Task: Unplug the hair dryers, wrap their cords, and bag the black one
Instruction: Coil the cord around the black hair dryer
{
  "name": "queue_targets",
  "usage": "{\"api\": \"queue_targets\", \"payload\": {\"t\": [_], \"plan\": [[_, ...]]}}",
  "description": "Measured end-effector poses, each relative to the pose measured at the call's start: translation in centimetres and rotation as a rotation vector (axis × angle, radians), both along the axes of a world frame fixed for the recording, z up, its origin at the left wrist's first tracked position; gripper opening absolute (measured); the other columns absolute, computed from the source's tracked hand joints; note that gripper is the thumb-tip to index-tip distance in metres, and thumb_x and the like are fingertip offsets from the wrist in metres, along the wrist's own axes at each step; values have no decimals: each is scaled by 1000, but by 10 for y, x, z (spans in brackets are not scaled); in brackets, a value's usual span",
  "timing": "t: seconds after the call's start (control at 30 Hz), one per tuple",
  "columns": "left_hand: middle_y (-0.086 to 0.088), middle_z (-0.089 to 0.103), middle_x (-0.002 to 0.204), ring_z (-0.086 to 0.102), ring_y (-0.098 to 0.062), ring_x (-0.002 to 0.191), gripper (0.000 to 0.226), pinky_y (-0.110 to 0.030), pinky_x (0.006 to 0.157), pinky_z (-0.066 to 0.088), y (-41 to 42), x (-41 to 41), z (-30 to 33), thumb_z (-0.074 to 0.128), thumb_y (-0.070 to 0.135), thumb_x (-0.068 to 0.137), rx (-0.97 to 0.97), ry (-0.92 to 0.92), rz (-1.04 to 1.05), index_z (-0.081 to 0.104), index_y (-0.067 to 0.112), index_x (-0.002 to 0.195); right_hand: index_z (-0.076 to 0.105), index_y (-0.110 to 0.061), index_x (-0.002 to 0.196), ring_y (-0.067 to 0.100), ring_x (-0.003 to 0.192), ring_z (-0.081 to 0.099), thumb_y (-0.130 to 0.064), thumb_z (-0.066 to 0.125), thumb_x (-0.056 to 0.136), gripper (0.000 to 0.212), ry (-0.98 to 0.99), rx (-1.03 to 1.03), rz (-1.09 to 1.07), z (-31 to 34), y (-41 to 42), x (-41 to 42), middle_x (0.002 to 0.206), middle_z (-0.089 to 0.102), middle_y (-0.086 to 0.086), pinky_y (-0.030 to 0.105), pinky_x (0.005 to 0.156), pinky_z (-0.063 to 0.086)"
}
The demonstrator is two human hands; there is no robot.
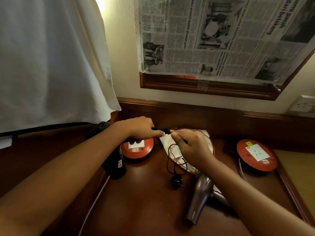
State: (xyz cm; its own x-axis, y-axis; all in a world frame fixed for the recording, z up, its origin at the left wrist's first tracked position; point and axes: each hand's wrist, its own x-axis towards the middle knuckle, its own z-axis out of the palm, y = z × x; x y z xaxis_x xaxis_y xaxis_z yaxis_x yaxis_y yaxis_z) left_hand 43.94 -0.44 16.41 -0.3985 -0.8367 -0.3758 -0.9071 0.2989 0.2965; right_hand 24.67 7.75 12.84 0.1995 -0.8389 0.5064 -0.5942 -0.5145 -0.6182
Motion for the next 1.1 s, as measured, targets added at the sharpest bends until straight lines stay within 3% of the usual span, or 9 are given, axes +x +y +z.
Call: {"api": "queue_targets", "payload": {"t": [0.03,0.1,0.2,0.3,0.4,0.6,0.87,1.0,1.1], "plan": [[-5,58,65,53,-15,55,62,-26,52,39,-1,1,0,46,66,88,-2,9,9,65,7,80,74,-9,95,-7,62,57,-18,54,94,22,-90,93,-4,-5,4,2,61,61,-24,10,60,42],[-9,64,70,59,-17,59,63,-28,56,44,-4,4,0,45,68,87,-9,31,16,66,8,82,70,-13,86,-1,48,47,-10,50,97,23,-322,350,4,-15,10,5,55,55,-15,13,53,36],[-12,70,77,65,-20,64,64,-29,59,49,-3,4,1,43,70,87,-42,17,-15,67,10,85,63,-7,98,10,48,42,-9,49,97,14,-692,723,72,-27,18,8,68,56,5,22,43,34],[-8,67,69,66,-19,62,61,-29,56,49,3,0,3,42,70,87,-59,9,-33,64,13,80,60,-6,94,11,50,33,-10,50,96,11,-918,928,127,-36,22,10,68,43,6,20,41,28],[-7,64,64,62,-16,57,54,-25,55,43,8,-2,4,43,67,88,-66,18,-42,57,19,71,63,-6,90,11,47,28,-16,47,99,20,-897,966,158,-39,25,12,65,37,4,19,38,25],[-9,66,77,62,-16,65,51,-24,56,44,7,-1,13,44,67,88,-40,59,-22,61,20,77,52,-11,77,11,38,19,-42,44,97,37,-808,1008,162,-36,30,16,50,27,0,18,40,16],[-8,65,70,62,-18,62,64,-24,54,43,12,3,19,44,69,86,-30,101,-42,66,9,81,51,-3,95,13,48,27,-12,37,101,18,-943,964,327,-40,30,20,63,32,6,22,44,33],[-11,72,81,70,-24,73,67,-24,59,51,16,1,21,43,71,84,30,92,-77,69,10,91,59,-8,94,6,38,34,-23,43,101,23,-598,803,178,-42,26,16,49,41,-5,21,40,28],[-14,70,86,68,-25,75,67,-24,60,47,20,-3,27,45,67,85,42,87,-98,70,5,96,67,-12,90,2,35,37,-34,44,99,33,-400,746,91,-41,18,14,39,42,-9,21,42,33]]}}
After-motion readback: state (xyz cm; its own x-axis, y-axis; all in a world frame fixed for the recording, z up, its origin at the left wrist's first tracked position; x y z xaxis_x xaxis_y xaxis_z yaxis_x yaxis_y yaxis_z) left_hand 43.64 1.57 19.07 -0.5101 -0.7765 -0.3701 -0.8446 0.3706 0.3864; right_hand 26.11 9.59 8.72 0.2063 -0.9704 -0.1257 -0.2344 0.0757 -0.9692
